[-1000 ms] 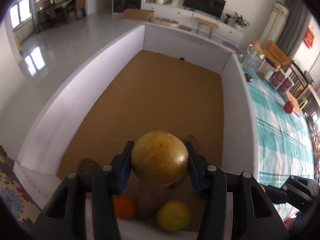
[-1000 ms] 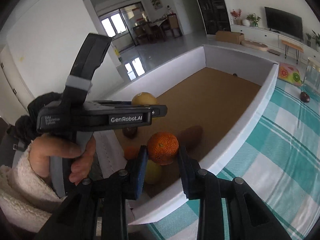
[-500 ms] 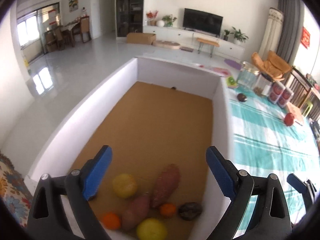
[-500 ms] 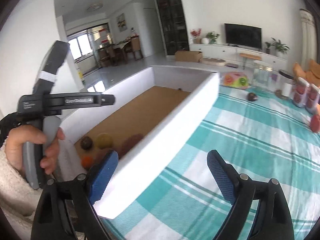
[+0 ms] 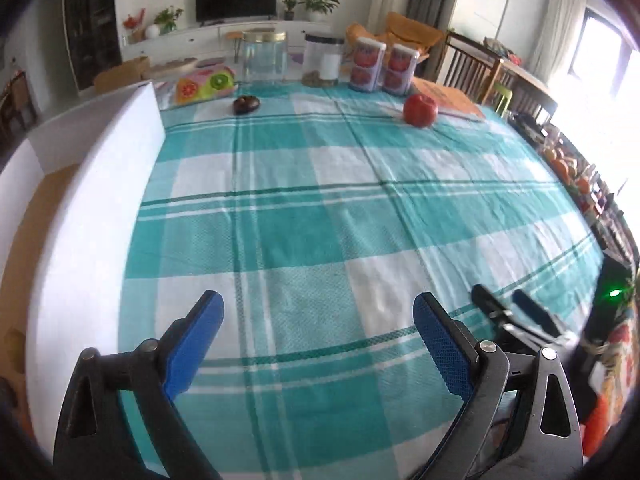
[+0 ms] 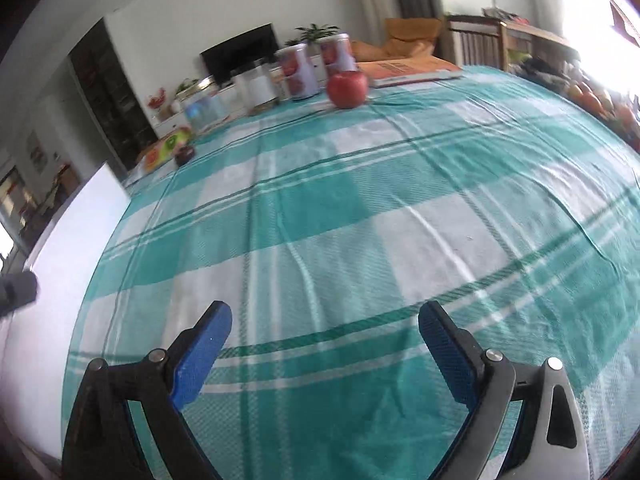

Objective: Organize fruits
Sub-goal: 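Move both open tools back over the tablecloth toward the remaining fruits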

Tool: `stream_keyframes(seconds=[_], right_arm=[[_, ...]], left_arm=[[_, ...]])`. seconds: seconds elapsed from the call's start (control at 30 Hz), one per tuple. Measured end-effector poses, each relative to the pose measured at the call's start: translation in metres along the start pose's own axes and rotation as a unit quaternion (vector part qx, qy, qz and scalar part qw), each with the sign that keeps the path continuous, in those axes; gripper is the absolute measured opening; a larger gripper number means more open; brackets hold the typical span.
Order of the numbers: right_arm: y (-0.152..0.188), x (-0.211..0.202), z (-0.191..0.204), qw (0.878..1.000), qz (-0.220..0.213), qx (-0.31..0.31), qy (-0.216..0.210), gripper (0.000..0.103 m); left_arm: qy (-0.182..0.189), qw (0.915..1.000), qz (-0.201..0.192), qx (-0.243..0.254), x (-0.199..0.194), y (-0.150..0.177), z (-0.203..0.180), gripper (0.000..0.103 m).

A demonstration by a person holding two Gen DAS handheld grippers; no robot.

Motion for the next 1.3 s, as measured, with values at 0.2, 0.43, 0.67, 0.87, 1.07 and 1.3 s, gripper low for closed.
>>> stream_keyframes(seconds=[0.2,0.43,0.67,0.87,1.07,1.3], right_arm=[[0.005,0.002,0.0,1.0,0.007,-0.008,0.009,0.097],[0.005,0.004,0.002,1.0,0.006,0.0,-0.004,0.1],[0.006,0.005,0.003,1.0,0.007,0.002,-0.007,0.103],[0.006,0.006,0.004,1.0,0.008,-0.002,-0.001,0.103],[0.006,0.005,0.004,1.0,0.007,0.003,-0.007,0.103],[0.007,0.009,0.006,1.0,0.011,-0.011,0.012,0.103]], left_arm=[[-0.023,0.9982,0.051,0.021,0.064,0.017,0.003,0.097],[-0.028,0.9988,0.03,0.027,0.075,0.021,0.007,0.103],[-0.023,0.9962,0.078,0.033,0.075,0.024,0.007,0.102],[-0.026,0.9989,0.002,-0.038,0.092,-0.075,0.047,0.101],[-0.036,0.9949,0.006,-0.094,0.182,-0.157,0.127,0.1],[-0.046,0.9947,0.007,-0.091,0.231,-0.201,0.154,0.098]])
Point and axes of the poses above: each gripper's, at about its wrist camera, not at the fingertips, and x roughly the way its jaws point, z to its left, y to its underside, the point moved 10 cm from there along x, roughly the way its jaws point, and after that the axes turned 9 degrees about x, right-handed, at the moved point
